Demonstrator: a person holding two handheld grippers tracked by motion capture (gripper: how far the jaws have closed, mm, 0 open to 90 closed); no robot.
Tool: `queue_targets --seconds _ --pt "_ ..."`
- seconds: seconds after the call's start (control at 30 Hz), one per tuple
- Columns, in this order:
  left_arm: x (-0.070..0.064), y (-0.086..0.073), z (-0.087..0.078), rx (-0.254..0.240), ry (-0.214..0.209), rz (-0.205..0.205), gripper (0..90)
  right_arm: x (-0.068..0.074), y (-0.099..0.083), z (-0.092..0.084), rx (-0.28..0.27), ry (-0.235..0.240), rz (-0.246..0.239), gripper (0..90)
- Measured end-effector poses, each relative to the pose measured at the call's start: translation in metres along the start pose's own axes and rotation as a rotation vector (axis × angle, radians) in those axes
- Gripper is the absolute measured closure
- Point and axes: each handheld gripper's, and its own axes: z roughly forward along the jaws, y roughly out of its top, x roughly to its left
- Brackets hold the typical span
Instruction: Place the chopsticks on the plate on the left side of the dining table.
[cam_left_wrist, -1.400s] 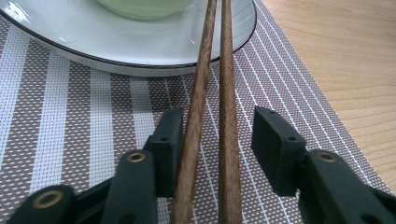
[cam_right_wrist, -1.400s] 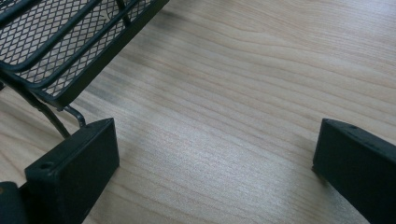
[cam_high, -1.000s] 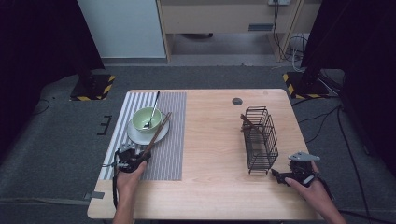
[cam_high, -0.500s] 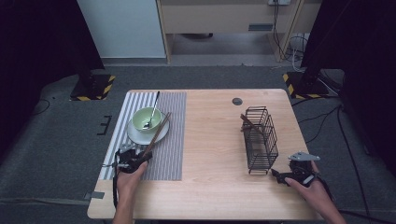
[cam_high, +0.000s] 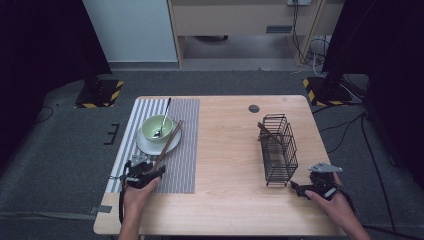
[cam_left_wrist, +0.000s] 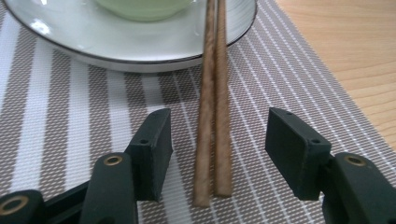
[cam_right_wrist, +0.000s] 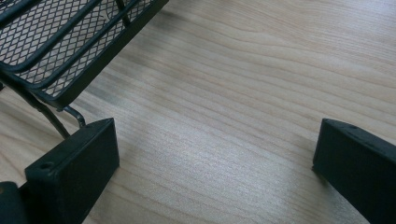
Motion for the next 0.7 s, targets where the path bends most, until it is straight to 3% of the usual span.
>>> queue_targets --seconds 0.7 --pt "0.020 0.001 -0.003 -0.050 0.063 -0.058 41.0 0.000 0.000 0.000 -0.001 -0.002 0.001 0.4"
